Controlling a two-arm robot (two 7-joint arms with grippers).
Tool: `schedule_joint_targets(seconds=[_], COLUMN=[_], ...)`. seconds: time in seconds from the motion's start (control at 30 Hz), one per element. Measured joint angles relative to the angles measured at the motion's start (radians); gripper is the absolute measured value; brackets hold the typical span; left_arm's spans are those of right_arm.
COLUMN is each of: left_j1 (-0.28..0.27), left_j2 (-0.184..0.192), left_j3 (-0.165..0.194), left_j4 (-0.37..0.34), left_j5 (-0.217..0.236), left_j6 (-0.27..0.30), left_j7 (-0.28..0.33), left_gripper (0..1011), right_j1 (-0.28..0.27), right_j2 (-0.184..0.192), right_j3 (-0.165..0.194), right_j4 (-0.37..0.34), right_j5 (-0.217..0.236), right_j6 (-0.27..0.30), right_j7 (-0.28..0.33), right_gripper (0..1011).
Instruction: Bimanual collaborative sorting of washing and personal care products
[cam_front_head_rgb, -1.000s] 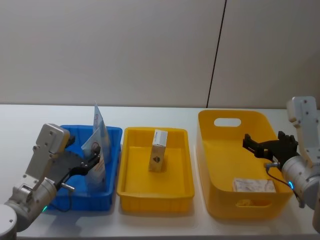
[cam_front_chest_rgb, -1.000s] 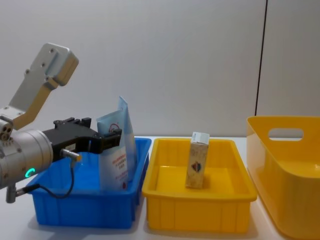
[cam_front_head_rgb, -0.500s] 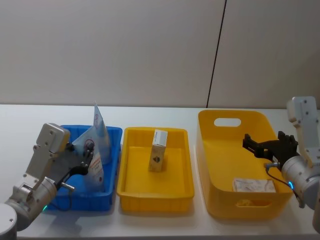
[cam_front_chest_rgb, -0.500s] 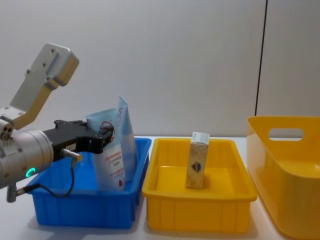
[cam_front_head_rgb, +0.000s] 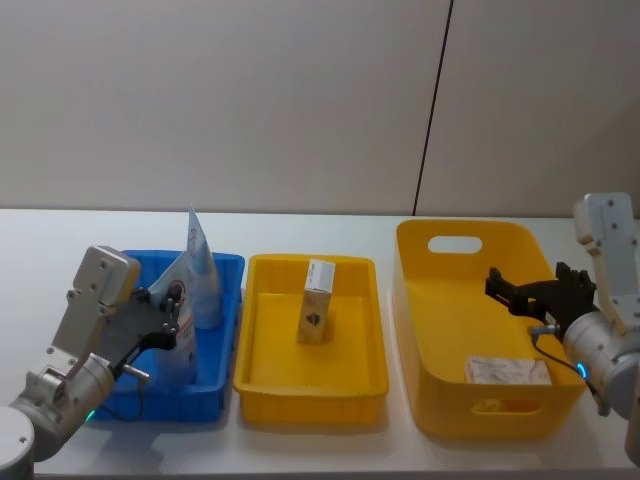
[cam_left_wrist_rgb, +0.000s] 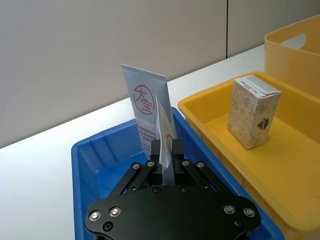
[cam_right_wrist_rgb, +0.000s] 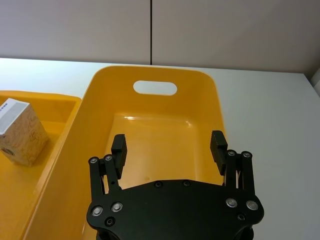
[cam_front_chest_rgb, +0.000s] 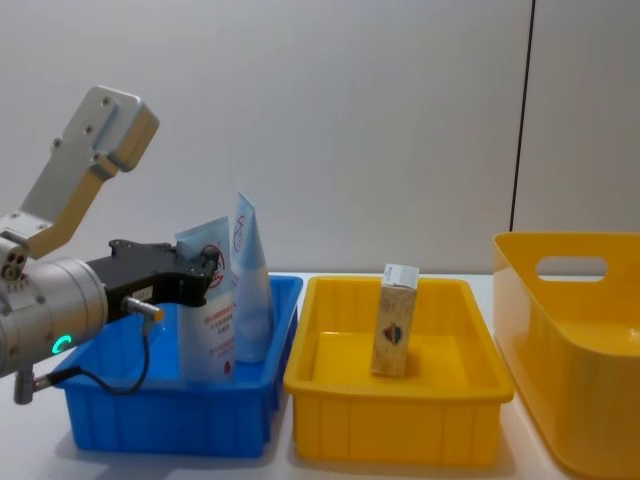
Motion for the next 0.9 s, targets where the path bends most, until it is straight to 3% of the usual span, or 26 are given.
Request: schedule_joint_targets(seconds=[0.9], left_j1=[-0.001], left_j2=[0.000], left_j3=[0.000], left_j4=[0.001], left_j5=[0.000], left_j6=[0.000], left_j7=[0.000], left_gripper=[84], right_j1=[0.000], right_j2=[0.000], right_j3=[0.000], right_j4=[0.000], right_j5=[0.000], right_j6=[0.000], right_j7=[0.000], right_gripper=[1004])
